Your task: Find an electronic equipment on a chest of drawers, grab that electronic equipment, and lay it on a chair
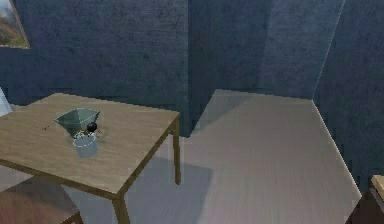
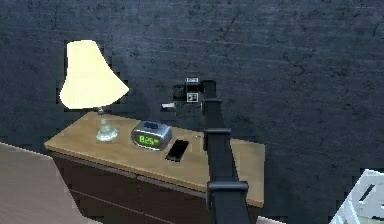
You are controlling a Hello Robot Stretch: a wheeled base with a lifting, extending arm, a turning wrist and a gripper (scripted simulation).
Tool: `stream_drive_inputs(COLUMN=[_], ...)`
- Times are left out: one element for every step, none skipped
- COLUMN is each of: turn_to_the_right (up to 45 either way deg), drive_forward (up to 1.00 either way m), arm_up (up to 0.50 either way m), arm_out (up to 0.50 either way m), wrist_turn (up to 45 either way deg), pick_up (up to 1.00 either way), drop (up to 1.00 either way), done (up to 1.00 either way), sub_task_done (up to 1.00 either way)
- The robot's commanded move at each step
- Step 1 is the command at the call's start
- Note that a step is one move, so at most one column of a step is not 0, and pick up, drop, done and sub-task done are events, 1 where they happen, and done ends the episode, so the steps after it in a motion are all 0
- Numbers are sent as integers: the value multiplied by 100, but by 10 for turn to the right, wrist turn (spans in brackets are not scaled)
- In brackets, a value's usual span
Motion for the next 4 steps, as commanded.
stream_drive_inputs(turn_to_the_right=[0, 0, 0, 0], drive_forward=[0, 0, 0, 0], arm_up=[-30, 0, 10, 30], arm_out=[0, 0, 0, 0], wrist_turn=[0, 0, 0, 0], pick_up=[0, 100, 0, 0], drop=[0, 0, 0, 0], done=[0, 0, 0, 0], sub_task_done=[0, 0, 0, 0])
